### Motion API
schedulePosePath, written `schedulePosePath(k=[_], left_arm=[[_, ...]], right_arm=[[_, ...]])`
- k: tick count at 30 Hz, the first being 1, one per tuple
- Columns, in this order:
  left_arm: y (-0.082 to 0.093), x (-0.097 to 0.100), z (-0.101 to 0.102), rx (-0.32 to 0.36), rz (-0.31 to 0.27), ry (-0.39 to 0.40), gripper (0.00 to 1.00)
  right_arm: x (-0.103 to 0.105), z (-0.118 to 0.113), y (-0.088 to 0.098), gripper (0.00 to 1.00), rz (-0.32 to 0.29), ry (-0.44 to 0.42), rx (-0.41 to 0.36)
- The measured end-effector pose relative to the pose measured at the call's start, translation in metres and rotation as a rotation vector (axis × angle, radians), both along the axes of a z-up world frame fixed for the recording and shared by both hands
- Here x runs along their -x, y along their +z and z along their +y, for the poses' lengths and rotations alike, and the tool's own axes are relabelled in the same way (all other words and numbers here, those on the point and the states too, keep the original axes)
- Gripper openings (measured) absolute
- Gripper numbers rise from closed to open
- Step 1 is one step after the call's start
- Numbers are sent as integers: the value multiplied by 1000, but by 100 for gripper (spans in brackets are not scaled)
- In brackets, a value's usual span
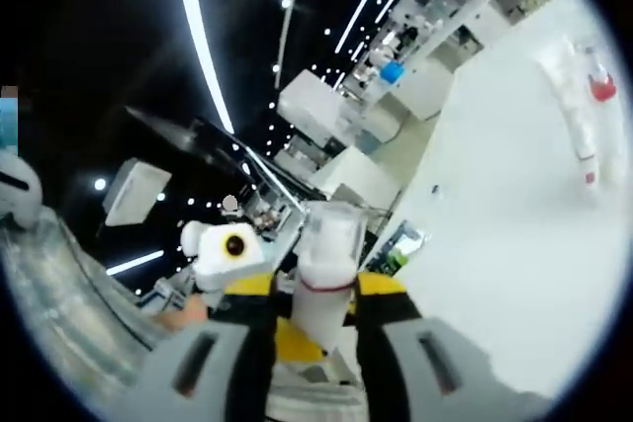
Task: Arrange the skincare products in the storage area until every visible bottle or jar stands upright without overlapping.
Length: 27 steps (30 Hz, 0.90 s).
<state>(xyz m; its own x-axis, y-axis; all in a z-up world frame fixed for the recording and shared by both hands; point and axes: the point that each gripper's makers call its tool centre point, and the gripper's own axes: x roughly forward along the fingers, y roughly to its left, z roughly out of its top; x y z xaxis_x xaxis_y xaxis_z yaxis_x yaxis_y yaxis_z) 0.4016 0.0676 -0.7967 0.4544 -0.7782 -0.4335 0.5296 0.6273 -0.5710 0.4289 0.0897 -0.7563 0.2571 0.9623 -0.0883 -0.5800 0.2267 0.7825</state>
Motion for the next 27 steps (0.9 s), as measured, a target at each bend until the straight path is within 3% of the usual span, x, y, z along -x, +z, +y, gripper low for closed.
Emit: schedulePosePath(k=[5, 8, 12, 14, 15, 18, 23, 27], left_arm=[[-6, -3, 6, -138, -60, -13, 23], [-6, -1, 5, -152, -62, -15, 23], [-13, 4, 7, -166, -61, -23, 24], [-12, 6, 5, -123, -54, -14, 24], [-12, 10, 2, -79, -20, -16, 24], [-3, 14, -3, 18, -24, -48, 24], [26, 27, -10, 204, -34, -151, 24], [35, 41, -16, 273, 0, -236, 25]], right_arm=[[-8, 0, -7, 25, 32, -39, 12], [-7, -1, -9, 22, 52, -40, 4], [1, 1, -8, 21, -4, 13, 15], [3, 1, -8, 20, 0, 24, 6], [5, 0, -8, 20, -4, 40, 9], [7, -4, -4, 20, -4, 67, -18], [15, -11, 26, 20, -22, 140, -160], [27, -14, 39, 20, -46, 236, -192]])
